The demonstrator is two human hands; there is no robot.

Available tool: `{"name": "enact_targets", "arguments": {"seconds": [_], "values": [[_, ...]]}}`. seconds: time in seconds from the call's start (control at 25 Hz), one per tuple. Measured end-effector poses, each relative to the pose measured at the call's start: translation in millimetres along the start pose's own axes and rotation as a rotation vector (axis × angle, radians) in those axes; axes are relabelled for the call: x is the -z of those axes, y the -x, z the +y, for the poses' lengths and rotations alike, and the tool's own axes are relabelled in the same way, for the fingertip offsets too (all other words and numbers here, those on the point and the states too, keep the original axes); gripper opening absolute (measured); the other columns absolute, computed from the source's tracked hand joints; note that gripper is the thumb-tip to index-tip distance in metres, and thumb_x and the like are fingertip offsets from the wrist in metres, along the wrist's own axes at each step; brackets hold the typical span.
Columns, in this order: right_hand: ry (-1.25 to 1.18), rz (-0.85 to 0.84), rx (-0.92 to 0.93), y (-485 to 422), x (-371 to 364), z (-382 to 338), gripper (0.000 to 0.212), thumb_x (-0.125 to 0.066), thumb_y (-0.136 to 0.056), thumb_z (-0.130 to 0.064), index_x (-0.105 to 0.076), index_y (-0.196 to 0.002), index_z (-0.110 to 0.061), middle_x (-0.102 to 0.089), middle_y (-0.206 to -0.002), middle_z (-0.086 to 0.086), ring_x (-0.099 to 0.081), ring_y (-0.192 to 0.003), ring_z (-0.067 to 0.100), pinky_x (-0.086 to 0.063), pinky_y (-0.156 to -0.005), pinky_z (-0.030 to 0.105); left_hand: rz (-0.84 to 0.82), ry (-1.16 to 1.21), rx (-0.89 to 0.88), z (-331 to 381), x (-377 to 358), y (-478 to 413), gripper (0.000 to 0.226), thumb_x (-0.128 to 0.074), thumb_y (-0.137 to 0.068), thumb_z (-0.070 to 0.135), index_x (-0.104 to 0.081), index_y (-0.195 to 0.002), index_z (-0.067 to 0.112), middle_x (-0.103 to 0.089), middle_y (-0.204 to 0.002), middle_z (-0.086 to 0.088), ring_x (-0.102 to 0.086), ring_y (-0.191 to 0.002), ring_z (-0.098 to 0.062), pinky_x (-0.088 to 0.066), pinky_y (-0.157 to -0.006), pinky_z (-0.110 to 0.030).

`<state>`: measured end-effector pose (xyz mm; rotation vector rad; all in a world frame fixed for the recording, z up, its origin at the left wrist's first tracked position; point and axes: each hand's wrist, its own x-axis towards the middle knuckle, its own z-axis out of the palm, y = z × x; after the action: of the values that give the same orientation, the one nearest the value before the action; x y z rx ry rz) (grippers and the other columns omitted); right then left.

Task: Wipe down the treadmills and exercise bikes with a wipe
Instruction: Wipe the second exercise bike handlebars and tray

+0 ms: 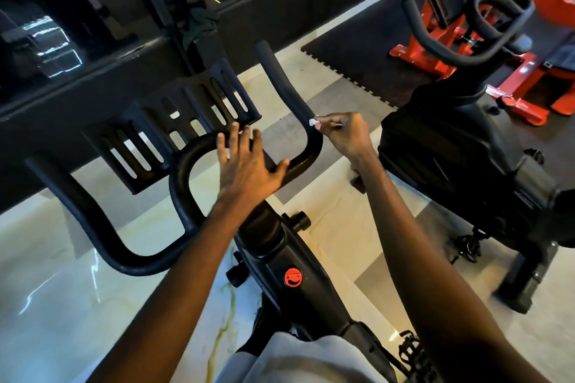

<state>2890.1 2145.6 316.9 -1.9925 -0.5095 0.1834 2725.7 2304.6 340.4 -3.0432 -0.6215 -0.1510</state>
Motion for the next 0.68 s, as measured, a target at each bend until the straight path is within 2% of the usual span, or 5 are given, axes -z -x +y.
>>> {"name": "enact_targets", "arguments": {"seconds": [0.04, 0.2, 0.36, 0.52, 0.68], "values": [[0.005, -0.01, 0.004, -1, 0, -1, 0.021, -0.075, -0.087, -0.029, -0.079, -0.105, -0.018, -0.075, -0.101, -0.01, -0.068, -0.092, 0.005, -0.057, -0.081, 0.02, 0.008, 0.009, 0.018, -8, 1, -4, 0.089, -0.037, -0.093, 0.072, -0.024, -0.157, 0.011, -0.023, -0.164, -0.014, -0.005, -0.154, -0.028, 0.005, -0.121, -0.051], [0.135, 0.084, 0.063, -4, -14, -14, 0.016, -0.075, -0.089, -0.019, -0.079, -0.104, -0.017, -0.075, -0.107, -0.004, -0.067, -0.096, 0.009, -0.052, -0.086, 0.016, -0.032, 0.047, -0.056, -23, 1, -16, 0.075, -0.039, -0.094, 0.069, -0.042, -0.148, 0.018, -0.039, -0.154, -0.012, -0.022, -0.148, -0.032, -0.007, -0.121, -0.054], [0.296, 0.088, 0.184, -19, -24, -20, 0.024, -0.07, -0.091, -0.01, -0.074, -0.114, -0.015, -0.072, -0.116, 0.002, -0.064, -0.099, 0.014, -0.035, -0.075, -0.003, -0.015, 0.022, -0.076, -25, 1, -25, 0.072, -0.036, -0.095, 0.068, -0.043, -0.148, 0.019, -0.049, -0.146, -0.01, -0.035, -0.138, -0.031, -0.016, -0.115, -0.052], [0.318, 0.049, 0.233, -40, -33, -38, 0.019, -0.069, -0.091, -0.01, -0.075, -0.109, -0.012, -0.07, -0.11, 0.004, -0.06, -0.092, 0.012, -0.034, -0.071, -0.006, 0.022, 0.082, 0.002, -19, 0, -36, 0.07, -0.044, -0.097, 0.056, -0.034, -0.152, 0.015, -0.049, -0.142, -0.013, -0.042, -0.133, -0.03, -0.024, -0.111, -0.05], [0.385, 0.079, 0.264, -32, -29, -32, 0.02, -0.07, -0.092, -0.02, -0.075, -0.108, -0.01, -0.068, -0.11, 0.006, -0.061, -0.095, 0.016, -0.03, -0.074, -0.006, 0.059, 0.143, -0.013, -28, 9, -48, 0.061, -0.05, -0.099, 0.047, -0.04, -0.15, 0.014, -0.043, -0.143, -0.014, -0.041, -0.131, -0.031, -0.035, -0.106, -0.046]]}}
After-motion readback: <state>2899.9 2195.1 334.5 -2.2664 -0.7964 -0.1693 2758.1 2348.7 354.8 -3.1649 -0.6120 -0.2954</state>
